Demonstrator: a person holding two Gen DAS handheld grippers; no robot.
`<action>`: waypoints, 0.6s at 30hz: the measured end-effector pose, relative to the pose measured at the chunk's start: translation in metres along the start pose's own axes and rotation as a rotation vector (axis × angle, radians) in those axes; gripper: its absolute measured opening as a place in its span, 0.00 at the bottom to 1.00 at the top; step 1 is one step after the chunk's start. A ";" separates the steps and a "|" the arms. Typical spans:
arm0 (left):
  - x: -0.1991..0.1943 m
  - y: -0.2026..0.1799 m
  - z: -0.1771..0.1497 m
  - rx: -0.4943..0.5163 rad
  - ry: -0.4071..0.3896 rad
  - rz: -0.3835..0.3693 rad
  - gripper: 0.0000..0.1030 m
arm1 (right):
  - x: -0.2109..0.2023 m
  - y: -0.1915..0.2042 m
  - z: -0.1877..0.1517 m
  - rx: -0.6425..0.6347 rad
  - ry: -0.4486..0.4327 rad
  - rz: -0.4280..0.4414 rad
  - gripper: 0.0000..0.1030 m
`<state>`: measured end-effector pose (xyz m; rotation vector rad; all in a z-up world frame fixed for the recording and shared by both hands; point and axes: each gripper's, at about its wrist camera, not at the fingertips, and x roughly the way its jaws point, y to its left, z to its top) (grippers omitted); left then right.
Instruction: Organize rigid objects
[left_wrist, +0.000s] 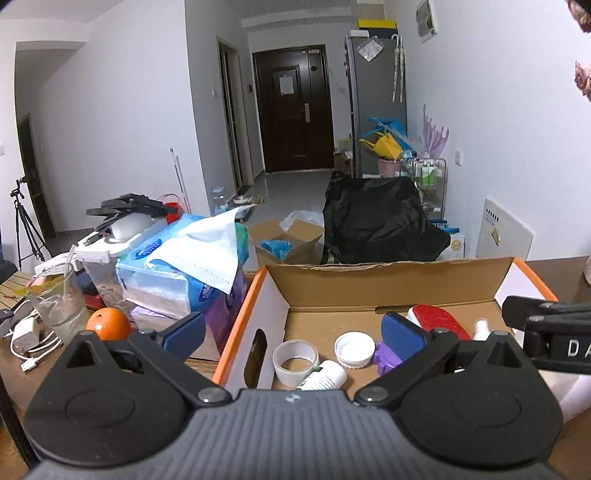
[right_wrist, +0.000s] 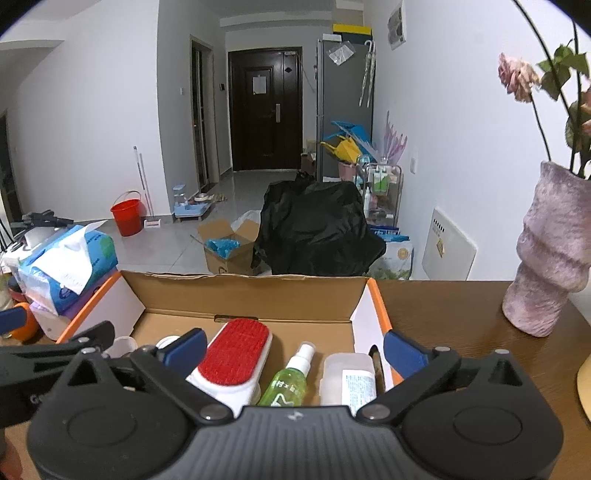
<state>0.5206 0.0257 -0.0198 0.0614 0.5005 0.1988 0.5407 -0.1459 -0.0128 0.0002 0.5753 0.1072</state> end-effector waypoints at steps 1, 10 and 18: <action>-0.004 0.001 -0.001 -0.005 -0.006 -0.003 1.00 | -0.004 0.001 -0.001 -0.003 -0.007 0.000 1.00; -0.051 0.010 -0.010 -0.037 -0.048 -0.018 1.00 | -0.057 -0.006 -0.016 -0.002 -0.066 -0.007 1.00; -0.116 0.019 -0.028 -0.052 -0.080 -0.044 1.00 | -0.125 -0.007 -0.042 -0.007 -0.128 0.002 1.00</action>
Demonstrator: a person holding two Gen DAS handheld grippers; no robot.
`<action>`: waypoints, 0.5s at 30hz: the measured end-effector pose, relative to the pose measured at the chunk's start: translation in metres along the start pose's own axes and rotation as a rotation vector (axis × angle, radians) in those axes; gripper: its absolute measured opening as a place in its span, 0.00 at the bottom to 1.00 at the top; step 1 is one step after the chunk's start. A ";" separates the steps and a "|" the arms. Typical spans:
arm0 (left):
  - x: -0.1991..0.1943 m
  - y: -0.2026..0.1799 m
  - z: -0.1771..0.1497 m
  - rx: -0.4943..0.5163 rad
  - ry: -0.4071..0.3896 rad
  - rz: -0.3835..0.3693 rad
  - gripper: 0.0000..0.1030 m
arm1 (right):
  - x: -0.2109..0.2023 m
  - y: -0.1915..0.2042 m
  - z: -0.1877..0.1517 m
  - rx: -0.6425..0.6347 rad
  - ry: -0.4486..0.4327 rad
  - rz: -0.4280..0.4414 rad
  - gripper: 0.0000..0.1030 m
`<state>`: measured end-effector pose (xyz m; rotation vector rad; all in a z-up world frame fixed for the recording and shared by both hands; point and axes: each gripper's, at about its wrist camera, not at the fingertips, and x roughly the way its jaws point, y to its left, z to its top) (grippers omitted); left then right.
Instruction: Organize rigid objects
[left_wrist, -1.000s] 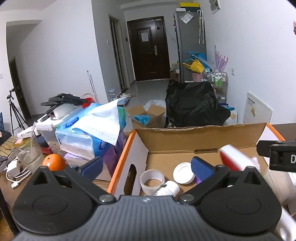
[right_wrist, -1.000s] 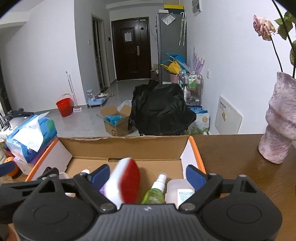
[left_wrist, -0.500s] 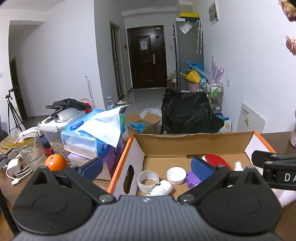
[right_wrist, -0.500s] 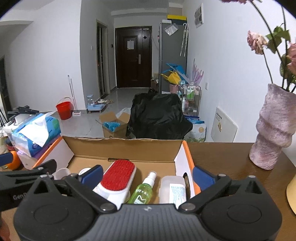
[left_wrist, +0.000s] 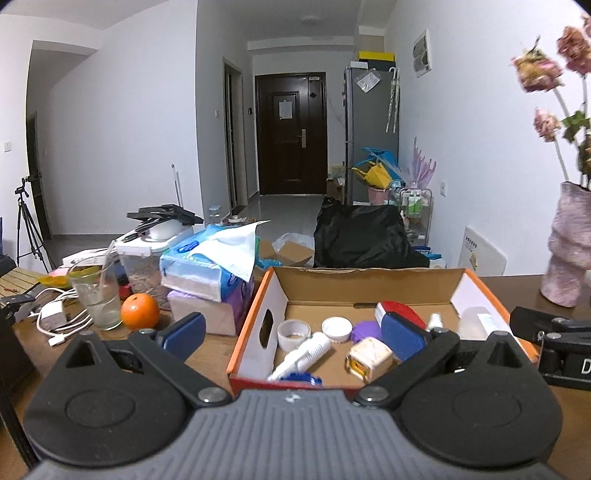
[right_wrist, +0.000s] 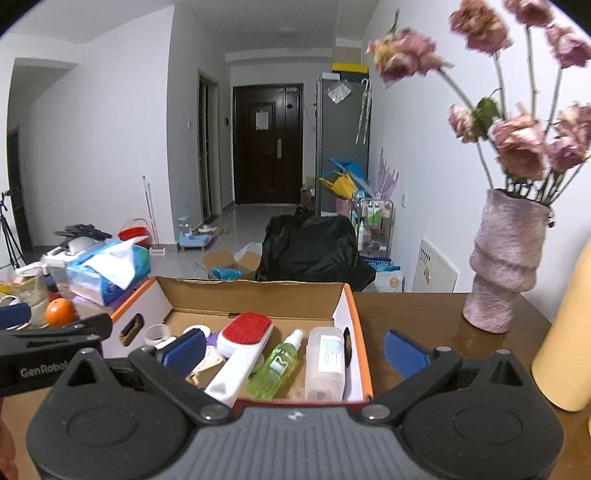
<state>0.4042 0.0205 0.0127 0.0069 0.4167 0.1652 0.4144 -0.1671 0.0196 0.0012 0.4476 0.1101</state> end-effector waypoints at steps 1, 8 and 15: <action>-0.010 0.001 -0.002 -0.002 -0.002 -0.002 1.00 | -0.010 -0.001 -0.002 0.003 -0.007 0.002 1.00; -0.080 0.011 -0.020 -0.009 -0.005 -0.007 1.00 | -0.085 -0.005 -0.024 0.002 -0.052 0.001 1.00; -0.163 0.019 -0.049 -0.013 -0.024 -0.016 1.00 | -0.170 -0.010 -0.059 0.005 -0.094 0.002 1.00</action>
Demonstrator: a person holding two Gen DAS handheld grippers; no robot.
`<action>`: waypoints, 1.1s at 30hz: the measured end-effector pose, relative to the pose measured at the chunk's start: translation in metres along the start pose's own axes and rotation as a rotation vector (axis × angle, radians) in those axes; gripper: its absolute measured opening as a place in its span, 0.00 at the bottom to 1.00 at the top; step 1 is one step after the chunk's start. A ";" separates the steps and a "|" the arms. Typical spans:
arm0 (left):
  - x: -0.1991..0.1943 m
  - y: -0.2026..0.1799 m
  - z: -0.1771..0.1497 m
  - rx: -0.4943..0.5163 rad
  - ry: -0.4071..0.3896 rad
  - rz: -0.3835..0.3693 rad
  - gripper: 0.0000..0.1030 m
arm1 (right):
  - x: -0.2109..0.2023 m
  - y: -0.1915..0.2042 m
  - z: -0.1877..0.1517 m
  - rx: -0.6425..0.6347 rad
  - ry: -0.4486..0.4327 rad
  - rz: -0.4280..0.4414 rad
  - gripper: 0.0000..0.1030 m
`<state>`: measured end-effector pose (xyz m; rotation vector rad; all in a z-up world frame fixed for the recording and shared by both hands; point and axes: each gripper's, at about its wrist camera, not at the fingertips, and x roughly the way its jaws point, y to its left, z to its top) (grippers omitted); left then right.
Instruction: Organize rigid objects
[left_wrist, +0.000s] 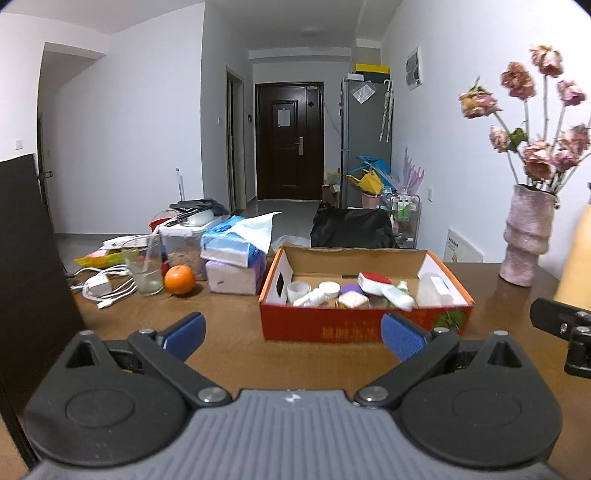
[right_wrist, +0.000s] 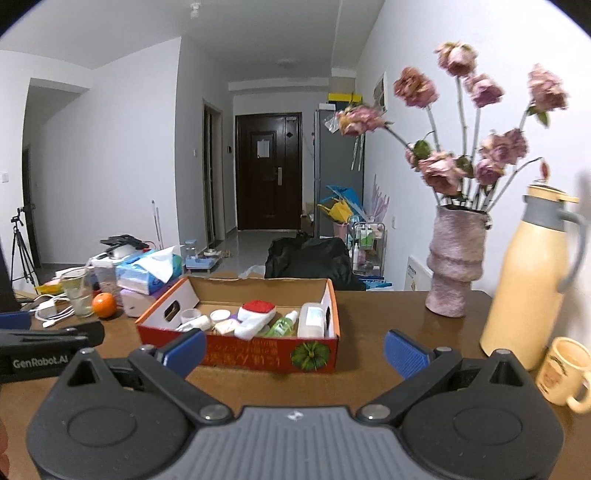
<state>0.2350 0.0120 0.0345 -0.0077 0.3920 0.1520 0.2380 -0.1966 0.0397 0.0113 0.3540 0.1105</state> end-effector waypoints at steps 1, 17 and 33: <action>-0.013 0.001 -0.005 -0.002 -0.003 -0.001 1.00 | -0.013 0.000 -0.005 0.000 -0.005 0.000 1.00; -0.145 0.017 -0.080 -0.001 -0.017 -0.017 1.00 | -0.150 0.014 -0.077 -0.041 -0.040 0.027 1.00; -0.161 0.017 -0.084 0.004 -0.032 -0.024 1.00 | -0.171 0.013 -0.083 -0.031 -0.055 0.017 1.00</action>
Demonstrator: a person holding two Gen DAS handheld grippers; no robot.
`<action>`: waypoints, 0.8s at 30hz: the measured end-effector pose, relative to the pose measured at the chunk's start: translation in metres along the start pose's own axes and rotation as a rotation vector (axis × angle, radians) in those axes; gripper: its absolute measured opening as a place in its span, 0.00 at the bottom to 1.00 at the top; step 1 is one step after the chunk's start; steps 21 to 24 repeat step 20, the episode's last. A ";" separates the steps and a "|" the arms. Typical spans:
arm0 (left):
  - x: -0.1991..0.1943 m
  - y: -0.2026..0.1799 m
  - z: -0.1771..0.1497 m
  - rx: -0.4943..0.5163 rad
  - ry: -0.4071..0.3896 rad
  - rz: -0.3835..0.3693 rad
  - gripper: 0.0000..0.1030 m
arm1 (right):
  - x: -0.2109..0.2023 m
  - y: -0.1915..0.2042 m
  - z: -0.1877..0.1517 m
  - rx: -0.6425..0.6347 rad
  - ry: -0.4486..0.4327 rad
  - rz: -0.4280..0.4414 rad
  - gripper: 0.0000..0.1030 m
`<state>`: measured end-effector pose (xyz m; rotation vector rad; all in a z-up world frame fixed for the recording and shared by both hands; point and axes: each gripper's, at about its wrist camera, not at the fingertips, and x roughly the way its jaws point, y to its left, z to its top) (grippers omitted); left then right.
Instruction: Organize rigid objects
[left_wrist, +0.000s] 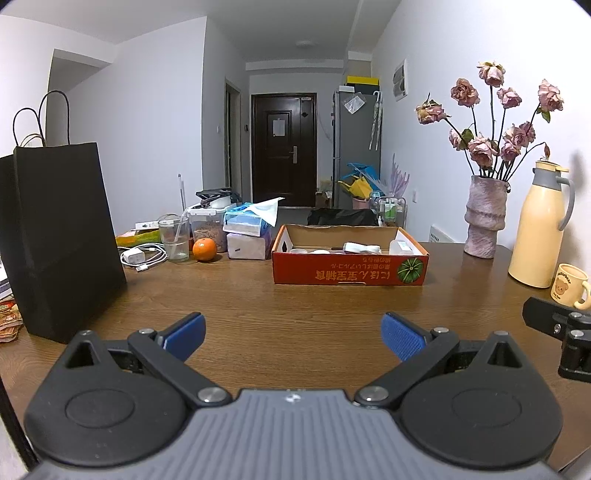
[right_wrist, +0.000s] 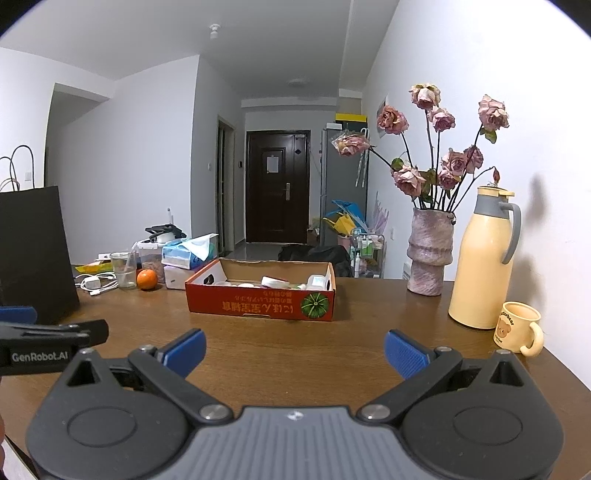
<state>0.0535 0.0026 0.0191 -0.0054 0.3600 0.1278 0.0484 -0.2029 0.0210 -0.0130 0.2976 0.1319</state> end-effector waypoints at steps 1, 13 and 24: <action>0.000 0.000 0.000 -0.001 0.001 0.000 1.00 | 0.000 0.000 0.000 -0.001 0.001 0.000 1.00; 0.000 0.002 -0.001 0.002 0.006 -0.003 1.00 | 0.002 0.001 0.000 -0.003 0.005 -0.004 1.00; 0.003 0.002 -0.001 -0.001 0.016 -0.009 1.00 | 0.002 0.001 -0.001 -0.004 0.007 -0.006 1.00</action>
